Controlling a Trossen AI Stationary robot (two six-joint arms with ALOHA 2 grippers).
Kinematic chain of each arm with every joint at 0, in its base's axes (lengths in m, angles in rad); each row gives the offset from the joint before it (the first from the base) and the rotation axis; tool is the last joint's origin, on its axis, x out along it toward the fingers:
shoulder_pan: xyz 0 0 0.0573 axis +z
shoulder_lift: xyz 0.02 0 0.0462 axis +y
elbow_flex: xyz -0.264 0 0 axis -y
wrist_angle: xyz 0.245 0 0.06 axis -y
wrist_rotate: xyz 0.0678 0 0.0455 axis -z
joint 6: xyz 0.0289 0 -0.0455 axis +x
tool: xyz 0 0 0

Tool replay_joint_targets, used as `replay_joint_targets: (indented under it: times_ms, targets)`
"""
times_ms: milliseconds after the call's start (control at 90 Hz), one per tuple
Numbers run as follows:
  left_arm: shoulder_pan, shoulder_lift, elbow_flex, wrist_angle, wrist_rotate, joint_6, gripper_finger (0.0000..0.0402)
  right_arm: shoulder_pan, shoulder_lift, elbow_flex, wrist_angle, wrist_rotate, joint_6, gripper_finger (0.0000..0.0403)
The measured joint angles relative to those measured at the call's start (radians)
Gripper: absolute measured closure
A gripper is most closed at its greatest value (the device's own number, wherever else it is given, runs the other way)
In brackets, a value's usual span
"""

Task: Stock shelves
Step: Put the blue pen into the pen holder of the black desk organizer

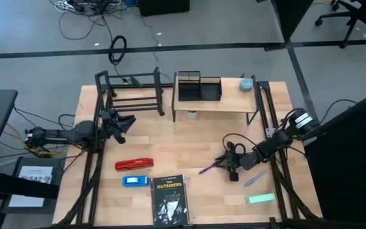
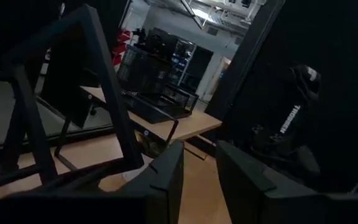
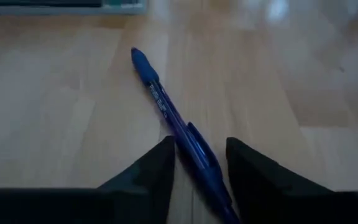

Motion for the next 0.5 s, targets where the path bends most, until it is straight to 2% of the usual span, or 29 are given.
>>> replay_joint_targets:
  times_ms: [100,233,344,500]
  targets:
    - [0.0,0.0,0.0,0.005,-0.008,0.0,0.0326,-0.007,0.058,0.001,0.08,-0.011,0.007,0.0301]
    - [0.0,0.0,0.0,0.008,-0.008,-0.004,0.0326,-0.01,0.115,-0.003,0.166,-0.027,0.084,0.0342]
    - [0.0,0.0,0.0,0.009,-0.008,-0.006,0.0326,-0.008,0.112,-0.007,0.171,-0.025,0.179,0.0384]
    - [-0.001,0.0,0.0,0.016,0.009,-0.025,0.0326,-0.01,0.05,-0.016,0.17,-0.041,0.243,0.0387]
